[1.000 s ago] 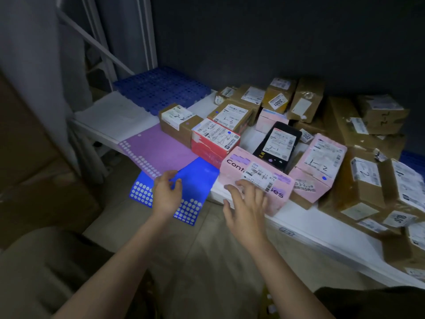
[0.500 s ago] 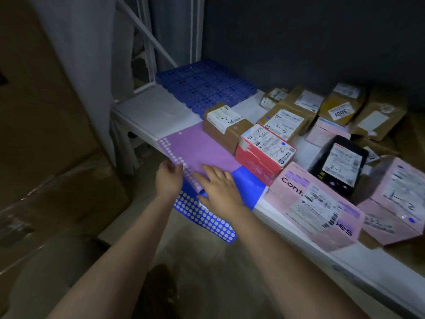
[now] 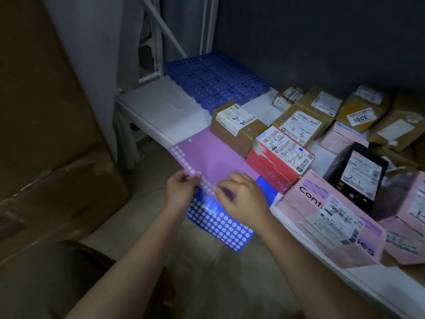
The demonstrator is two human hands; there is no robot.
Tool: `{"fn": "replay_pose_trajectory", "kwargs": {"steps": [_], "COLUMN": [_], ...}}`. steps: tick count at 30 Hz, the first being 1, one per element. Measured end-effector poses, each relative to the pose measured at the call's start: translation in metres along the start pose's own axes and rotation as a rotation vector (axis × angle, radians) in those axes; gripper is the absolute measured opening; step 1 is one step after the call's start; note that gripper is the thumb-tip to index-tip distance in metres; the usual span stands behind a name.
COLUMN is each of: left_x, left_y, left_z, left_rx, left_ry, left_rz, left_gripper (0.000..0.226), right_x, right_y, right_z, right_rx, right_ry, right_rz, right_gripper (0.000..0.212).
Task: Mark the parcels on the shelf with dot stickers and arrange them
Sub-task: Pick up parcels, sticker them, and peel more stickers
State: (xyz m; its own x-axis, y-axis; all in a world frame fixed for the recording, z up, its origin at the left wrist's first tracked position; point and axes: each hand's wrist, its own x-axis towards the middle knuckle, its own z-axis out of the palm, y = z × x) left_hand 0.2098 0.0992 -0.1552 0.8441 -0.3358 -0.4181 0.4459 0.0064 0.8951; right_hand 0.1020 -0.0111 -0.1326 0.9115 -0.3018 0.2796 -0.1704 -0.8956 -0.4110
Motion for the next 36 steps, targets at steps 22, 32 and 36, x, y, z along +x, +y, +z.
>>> {"fn": "replay_pose_trajectory", "kwargs": {"steps": [22, 32, 36], "left_x": [0.001, -0.004, -0.031], "left_y": [0.004, 0.002, 0.007], "left_z": [-0.009, -0.004, 0.01], "left_rx": [0.014, 0.278, 0.513], "left_ry": [-0.067, 0.134, 0.158], "left_rz": [-0.01, 0.111, 0.262], "left_gripper": [0.015, 0.027, 0.031], "right_x": [0.055, 0.013, -0.039], "right_y": [-0.001, -0.015, -0.015], "right_z": [0.04, 0.008, -0.031], "right_rx": [0.294, 0.289, 0.184], "right_ry": [0.011, 0.403, 0.474], "right_rz": [0.154, 0.215, 0.203], "right_gripper": [0.007, 0.005, 0.009]}}
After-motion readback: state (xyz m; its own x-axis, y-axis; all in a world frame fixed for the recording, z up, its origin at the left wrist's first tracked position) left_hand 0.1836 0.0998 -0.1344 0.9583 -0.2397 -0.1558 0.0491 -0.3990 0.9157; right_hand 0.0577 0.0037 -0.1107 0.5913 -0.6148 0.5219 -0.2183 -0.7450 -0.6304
